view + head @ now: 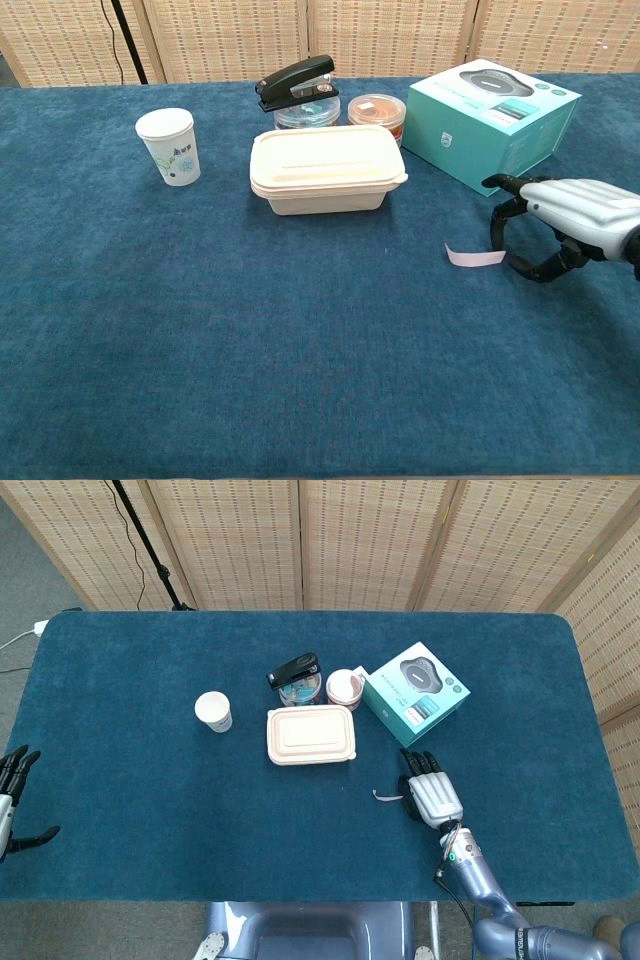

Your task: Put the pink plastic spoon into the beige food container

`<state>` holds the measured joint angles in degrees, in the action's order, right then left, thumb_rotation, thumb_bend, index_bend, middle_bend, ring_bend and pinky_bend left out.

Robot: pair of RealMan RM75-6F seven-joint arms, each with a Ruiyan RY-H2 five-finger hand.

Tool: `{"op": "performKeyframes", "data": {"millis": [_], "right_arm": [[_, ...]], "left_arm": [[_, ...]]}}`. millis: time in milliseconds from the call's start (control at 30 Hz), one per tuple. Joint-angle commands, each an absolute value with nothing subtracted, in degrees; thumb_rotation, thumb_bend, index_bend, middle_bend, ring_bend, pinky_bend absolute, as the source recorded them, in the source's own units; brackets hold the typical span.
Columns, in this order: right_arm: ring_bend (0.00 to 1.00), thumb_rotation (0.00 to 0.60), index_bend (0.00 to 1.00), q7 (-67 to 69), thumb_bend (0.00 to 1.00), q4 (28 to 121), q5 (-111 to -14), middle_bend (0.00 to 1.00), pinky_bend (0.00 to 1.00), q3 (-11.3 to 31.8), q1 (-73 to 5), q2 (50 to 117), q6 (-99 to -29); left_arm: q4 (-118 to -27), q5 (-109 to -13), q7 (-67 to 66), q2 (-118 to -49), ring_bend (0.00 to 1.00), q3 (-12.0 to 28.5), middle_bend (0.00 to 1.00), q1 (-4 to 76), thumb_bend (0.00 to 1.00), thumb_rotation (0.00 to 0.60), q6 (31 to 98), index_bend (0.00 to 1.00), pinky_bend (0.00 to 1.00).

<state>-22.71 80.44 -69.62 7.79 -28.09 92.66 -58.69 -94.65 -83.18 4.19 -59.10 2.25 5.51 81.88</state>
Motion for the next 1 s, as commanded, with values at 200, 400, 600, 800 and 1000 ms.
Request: {"op": "performKeyframes", "data": {"millis": [200,400,600,800,1000], "right_arm": [[0.0,0.6,0.5,-22.8,0.54,80.3,-69.4,0.0,0.0,7.5,-28.3,93.0,-58.8],[0.0,0.6,0.52,-21.8,0.54,79.8,-69.8,0.0,0.0,7.1,-28.4,93.7,-59.3],[0.0,0.6,0.54,-21.3,0.55,79.0,-70.2,0.0,0.0,7.0,-28.5,94.1,-59.9],[0.0,0.6,0.54,-20.8,0.55,79.8,-70.8,0.0,0.0,6.6,-28.1,93.4,-60.8],[0.0,0.6,0.56,-20.6,0.55,82.3,-73.3,0.0,0.0,5.8,-27.4,91.7,-63.3]], "left_arm": [[-94.6,-83.3,4.5,-59.0,0.0,2.3,0.0,5.5,0.0,0.6,81.9,0.0,0.0],[-94.6,-83.3,4.7,-59.0,0.0,2.3,0.0,5.5,0.0,0.6,81.9,0.0,0.0],[-94.6,-83.2,4.6,-59.0,0.0,2.2,0.0,5.5,0.0,0.6,81.8,0.0,0.0],[-94.6,-83.2,4.5,-59.0,0.0,2.3,0.0,5.6,0.0,0.6,81.7,0.0,0.0],[-94.7,-83.3,4.7,-58.9,0.0,2.2,0.0,5.5,0.0,0.6,81.7,0.0,0.0]]}}
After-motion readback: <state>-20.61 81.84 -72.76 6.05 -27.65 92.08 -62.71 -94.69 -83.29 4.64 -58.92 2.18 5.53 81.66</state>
